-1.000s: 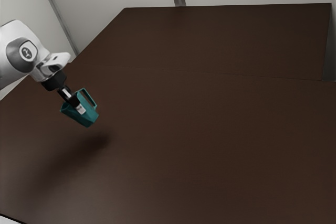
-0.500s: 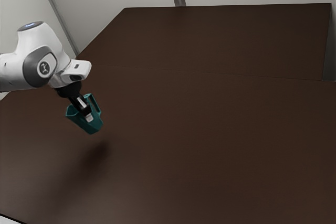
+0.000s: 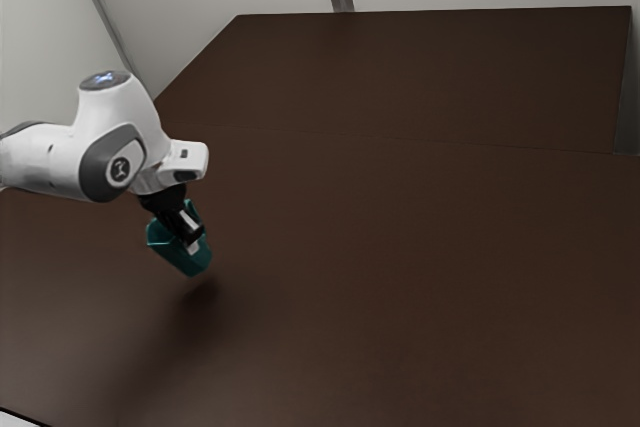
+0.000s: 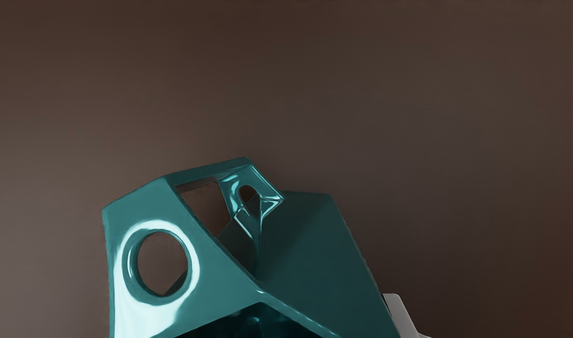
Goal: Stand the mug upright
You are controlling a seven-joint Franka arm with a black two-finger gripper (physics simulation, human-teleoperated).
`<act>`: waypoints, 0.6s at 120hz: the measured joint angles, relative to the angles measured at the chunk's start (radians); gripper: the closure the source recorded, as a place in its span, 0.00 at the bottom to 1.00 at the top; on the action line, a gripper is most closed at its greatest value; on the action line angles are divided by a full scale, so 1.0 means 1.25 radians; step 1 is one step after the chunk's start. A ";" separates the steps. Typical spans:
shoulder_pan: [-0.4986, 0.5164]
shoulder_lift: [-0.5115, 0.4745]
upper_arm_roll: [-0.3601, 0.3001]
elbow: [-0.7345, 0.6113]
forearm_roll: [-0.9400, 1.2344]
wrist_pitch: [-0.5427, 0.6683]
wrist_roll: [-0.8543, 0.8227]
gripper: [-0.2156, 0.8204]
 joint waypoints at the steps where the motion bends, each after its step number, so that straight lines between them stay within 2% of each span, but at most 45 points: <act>1: -0.001 0.001 0.000 0.000 0.000 0.002 -0.003 0.97; 72: -0.031 0.112 -0.007 -0.003 0.030 0.097 -0.152 0.97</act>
